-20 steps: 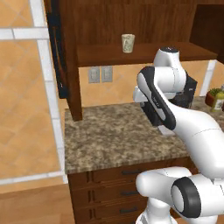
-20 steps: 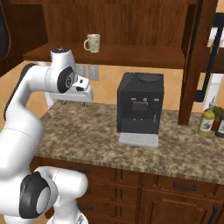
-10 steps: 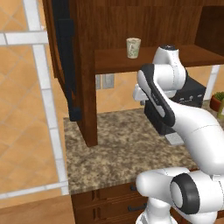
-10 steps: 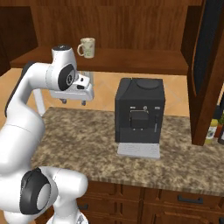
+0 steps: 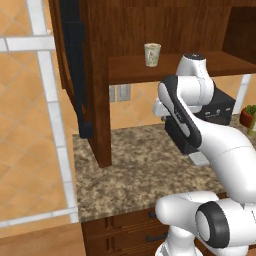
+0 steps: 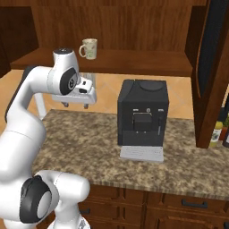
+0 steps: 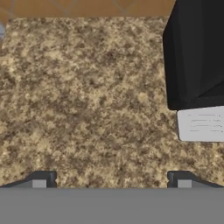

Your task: Gather all objects into one cabinet and sort the glasses and bowls to opposite sides.

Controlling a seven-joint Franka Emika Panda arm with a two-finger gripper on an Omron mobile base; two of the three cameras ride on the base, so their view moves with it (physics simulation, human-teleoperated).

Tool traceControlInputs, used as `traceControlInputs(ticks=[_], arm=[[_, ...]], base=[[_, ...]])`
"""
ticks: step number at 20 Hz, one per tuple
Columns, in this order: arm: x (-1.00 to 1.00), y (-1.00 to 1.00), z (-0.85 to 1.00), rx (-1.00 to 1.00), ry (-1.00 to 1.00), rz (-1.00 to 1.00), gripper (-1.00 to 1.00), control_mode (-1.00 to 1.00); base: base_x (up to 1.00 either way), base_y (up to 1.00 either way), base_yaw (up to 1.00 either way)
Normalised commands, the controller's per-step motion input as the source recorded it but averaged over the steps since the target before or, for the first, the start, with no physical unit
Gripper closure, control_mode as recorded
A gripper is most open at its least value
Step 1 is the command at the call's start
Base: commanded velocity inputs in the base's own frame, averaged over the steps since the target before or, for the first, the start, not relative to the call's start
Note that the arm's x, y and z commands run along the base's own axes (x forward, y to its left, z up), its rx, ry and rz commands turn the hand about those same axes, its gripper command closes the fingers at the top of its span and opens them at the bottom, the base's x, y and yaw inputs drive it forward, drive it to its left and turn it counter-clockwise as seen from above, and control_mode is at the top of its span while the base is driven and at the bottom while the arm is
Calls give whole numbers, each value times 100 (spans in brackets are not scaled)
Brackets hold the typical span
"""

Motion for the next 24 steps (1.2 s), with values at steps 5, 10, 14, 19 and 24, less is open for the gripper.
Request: traceControlInputs(ticks=[5,10,14,19,24], arm=[[0,0,0,0,0,0,-100,100],[0,0,67,0,-33,0,-100,-100],[3,0,65,0,-39,-1,-100,-100],[15,8,54,0,-35,-3,-100,-100],[25,12,39,0,-28,-6,-100,-100]], base=[[0,0,0],[0,0,0],[0,0,0],[0,0,0],[0,0,0]])
